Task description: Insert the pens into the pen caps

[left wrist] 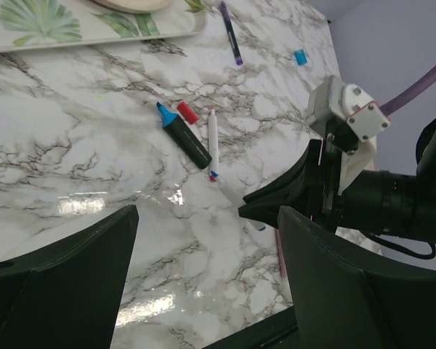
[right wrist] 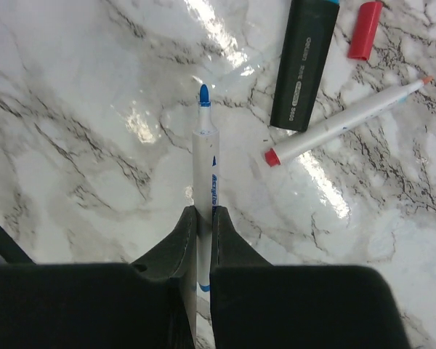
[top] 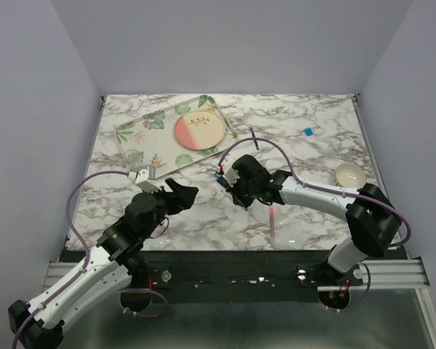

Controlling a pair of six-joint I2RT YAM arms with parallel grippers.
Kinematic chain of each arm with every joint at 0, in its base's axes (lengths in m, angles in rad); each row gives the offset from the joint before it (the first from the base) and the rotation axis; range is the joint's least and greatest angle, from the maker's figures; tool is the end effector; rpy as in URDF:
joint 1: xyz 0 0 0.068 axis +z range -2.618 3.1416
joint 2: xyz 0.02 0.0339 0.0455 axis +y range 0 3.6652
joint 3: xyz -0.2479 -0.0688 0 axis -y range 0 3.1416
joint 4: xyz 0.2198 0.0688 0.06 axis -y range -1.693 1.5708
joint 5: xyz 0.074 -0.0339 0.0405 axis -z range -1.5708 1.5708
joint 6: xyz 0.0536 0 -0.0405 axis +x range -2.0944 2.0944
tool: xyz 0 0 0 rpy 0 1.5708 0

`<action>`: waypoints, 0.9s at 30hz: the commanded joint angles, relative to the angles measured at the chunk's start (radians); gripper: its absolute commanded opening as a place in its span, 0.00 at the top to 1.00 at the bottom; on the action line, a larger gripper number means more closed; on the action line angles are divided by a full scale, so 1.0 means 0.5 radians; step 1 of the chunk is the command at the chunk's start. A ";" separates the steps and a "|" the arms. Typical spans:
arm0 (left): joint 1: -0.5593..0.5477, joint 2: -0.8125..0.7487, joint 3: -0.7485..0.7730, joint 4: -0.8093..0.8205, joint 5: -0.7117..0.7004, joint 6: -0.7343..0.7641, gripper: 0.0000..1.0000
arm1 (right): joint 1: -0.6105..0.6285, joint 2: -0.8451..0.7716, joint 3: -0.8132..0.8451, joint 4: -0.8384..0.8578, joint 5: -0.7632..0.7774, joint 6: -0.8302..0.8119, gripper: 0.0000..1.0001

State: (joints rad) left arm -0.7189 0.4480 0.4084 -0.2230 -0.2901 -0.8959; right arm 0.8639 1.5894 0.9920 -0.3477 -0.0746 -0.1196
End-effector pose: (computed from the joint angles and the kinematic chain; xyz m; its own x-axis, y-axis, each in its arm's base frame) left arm 0.1152 -0.0804 0.2396 -0.4525 -0.5982 -0.6614 0.1119 0.6977 -0.7076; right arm 0.2014 0.2419 0.1840 -0.4288 -0.6852 -0.5887 -0.8438 0.5366 -0.0099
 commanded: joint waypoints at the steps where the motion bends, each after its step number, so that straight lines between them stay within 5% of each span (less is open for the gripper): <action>1: 0.014 0.211 0.002 0.326 0.304 0.003 0.16 | 0.000 -0.129 0.081 0.023 -0.041 0.383 0.99; 16: 0.014 0.754 0.137 0.774 0.580 0.135 0.23 | 0.003 -0.461 -0.005 0.284 -0.335 0.616 0.99; 27: 0.014 0.908 0.260 0.790 0.657 0.236 0.31 | 0.024 -0.531 -0.060 0.382 -0.372 0.705 0.99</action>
State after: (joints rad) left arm -0.7155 0.8837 0.5201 0.1421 -0.0021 -0.8097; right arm 0.8673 1.3640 1.0016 -0.2161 -0.2352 0.2016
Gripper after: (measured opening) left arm 0.719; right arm 0.133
